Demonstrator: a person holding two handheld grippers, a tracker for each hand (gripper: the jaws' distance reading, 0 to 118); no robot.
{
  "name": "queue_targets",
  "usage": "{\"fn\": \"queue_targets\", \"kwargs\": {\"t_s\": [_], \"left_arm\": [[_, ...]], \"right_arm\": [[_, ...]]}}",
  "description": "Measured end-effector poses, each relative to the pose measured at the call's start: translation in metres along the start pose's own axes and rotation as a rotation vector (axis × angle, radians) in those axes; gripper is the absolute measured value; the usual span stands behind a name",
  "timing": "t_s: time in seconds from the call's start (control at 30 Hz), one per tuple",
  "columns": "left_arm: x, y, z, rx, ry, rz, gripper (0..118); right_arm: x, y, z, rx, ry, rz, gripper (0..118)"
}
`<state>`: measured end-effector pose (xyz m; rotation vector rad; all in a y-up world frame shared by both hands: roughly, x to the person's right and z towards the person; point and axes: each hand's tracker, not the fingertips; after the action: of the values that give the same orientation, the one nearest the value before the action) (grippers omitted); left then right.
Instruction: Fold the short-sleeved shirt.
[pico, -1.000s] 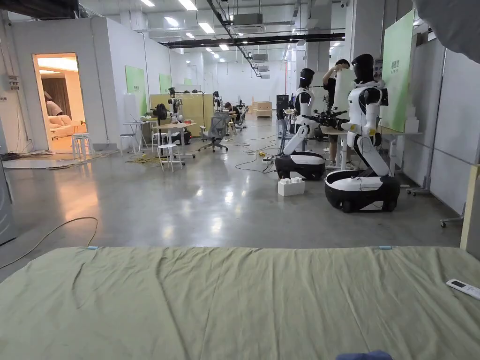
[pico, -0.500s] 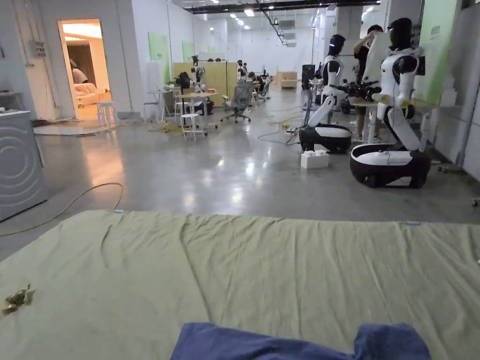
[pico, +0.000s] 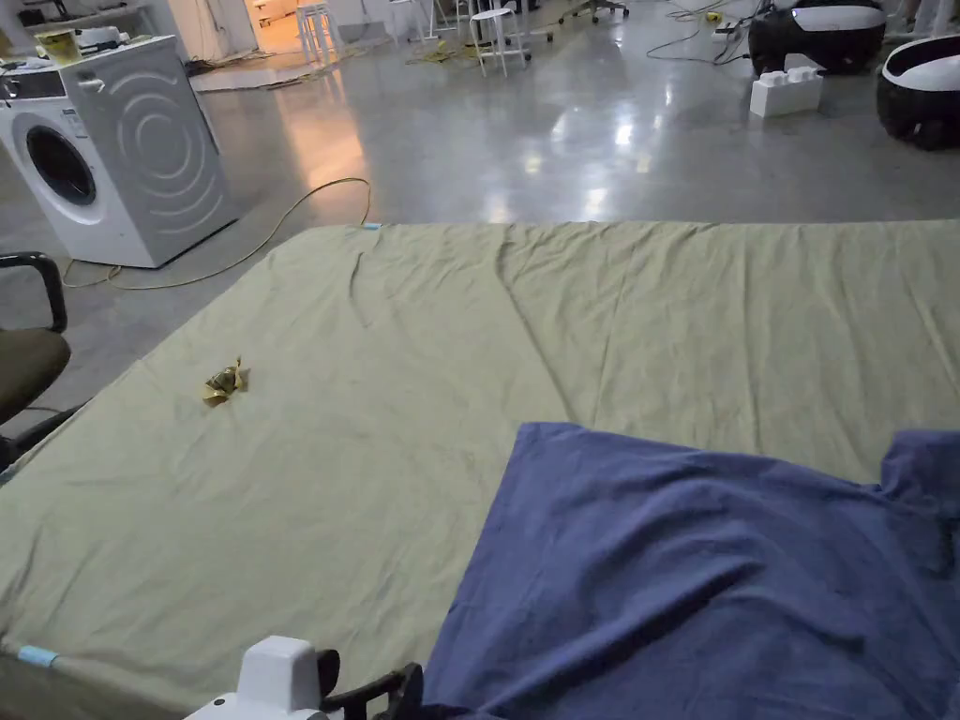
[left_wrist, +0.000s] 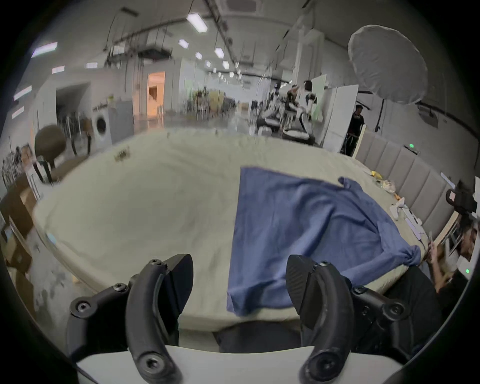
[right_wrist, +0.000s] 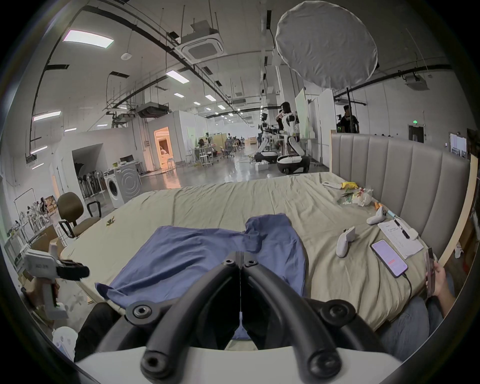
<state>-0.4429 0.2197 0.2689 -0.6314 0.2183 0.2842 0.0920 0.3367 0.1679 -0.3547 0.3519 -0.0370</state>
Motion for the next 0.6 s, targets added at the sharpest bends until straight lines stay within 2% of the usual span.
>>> {"fn": "queue_targets", "kwargs": {"t_s": [0.1, 0.17, 0.33, 0.4, 0.47, 0.53, 0.57, 0.6], "left_arm": [[-0.014, -0.014, -0.027, -0.061, -0.037, 0.083, 76], [-0.020, -0.025, -0.037, -0.032, -0.055, 0.053, 76], [-0.031, -0.037, -0.056, -0.094, -0.064, 0.081, 75], [-0.023, -0.031, -0.056, -0.124, -0.078, 0.086, 63], [-0.019, -0.033, -0.060, -0.151, -0.062, 0.048, 41], [-0.015, -0.033, -0.062, -0.150, -0.028, -0.035, 25], [-0.013, -0.032, -0.064, -0.158, -0.033, -0.049, 18], [-0.011, -0.031, -0.065, -0.167, -0.036, -0.050, 16]], "right_arm": [[0.000, -0.001, 0.001, -0.010, -0.015, 0.000, 0], [0.002, -0.003, 0.001, -0.020, -0.016, -0.006, 0], [0.006, -0.008, 0.004, -0.042, -0.030, -0.005, 0], [0.007, -0.010, 0.004, -0.051, -0.036, -0.006, 0], [0.009, -0.012, 0.006, -0.058, -0.040, -0.010, 0], [0.011, -0.013, 0.007, -0.068, -0.045, -0.014, 0], [0.012, -0.014, 0.008, -0.072, -0.051, -0.016, 0], [0.013, -0.016, 0.009, -0.075, -0.059, -0.017, 0]]}}
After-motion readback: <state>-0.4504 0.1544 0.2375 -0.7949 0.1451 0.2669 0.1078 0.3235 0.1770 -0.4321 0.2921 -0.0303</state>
